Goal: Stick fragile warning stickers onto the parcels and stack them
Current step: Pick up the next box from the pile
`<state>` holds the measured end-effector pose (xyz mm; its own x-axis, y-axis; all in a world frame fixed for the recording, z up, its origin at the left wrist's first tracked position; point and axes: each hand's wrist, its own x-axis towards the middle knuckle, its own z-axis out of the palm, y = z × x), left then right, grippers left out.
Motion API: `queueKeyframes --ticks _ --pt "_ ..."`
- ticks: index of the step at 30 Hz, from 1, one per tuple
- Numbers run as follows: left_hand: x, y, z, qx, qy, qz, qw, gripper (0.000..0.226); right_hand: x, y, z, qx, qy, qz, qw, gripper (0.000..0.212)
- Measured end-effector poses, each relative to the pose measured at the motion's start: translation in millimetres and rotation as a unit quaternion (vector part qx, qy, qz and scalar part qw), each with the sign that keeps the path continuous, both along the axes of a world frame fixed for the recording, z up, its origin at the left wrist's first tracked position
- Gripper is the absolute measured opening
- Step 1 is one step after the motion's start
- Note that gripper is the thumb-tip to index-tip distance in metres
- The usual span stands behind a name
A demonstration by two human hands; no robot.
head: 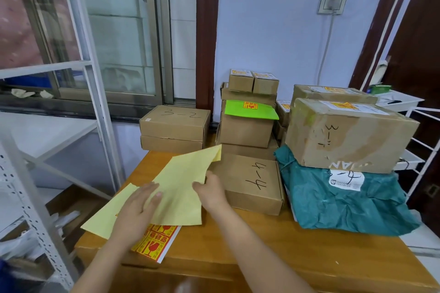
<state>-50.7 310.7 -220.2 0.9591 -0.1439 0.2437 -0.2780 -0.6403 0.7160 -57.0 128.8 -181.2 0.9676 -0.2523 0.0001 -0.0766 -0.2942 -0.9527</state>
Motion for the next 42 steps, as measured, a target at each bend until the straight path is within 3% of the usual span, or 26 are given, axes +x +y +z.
queueKeyframes --ticks 3,6,10,26,33,38,42 --pt "16.5 15.5 -5.4 0.073 -0.033 0.110 0.991 0.055 -2.5 -22.3 3.8 -0.009 -0.016 -0.041 0.999 0.022" --pt "34.6 36.5 -16.4 0.138 0.030 0.180 0.973 0.067 -6.0 -46.4 7.0 -0.037 -0.030 -0.090 0.995 0.019" --pt "42.4 46.8 -26.4 0.166 0.091 0.191 0.963 0.063 -11.7 -68.3 9.7 -0.056 -0.042 -0.134 0.989 0.017" --pt "45.2 36.6 -5.0 0.207 0.126 0.242 0.939 0.074 -12.8 -74.4 8.6 -0.083 -0.063 -0.144 0.984 0.019" --pt "43.5 48.9 -5.5 0.192 0.100 0.253 0.943 0.071 -10.8 -75.6 9.2 -0.096 -0.061 -0.152 0.982 0.021" --pt "43.6 50.2 6.3 0.101 0.168 0.196 0.961 0.046 -10.2 -75.2 9.0 -0.099 -0.062 -0.150 0.982 0.021" --pt "38.1 45.8 7.5 0.077 0.156 0.188 0.967 0.035 -10.1 -75.2 8.6 -0.097 -0.064 -0.148 0.982 0.021"
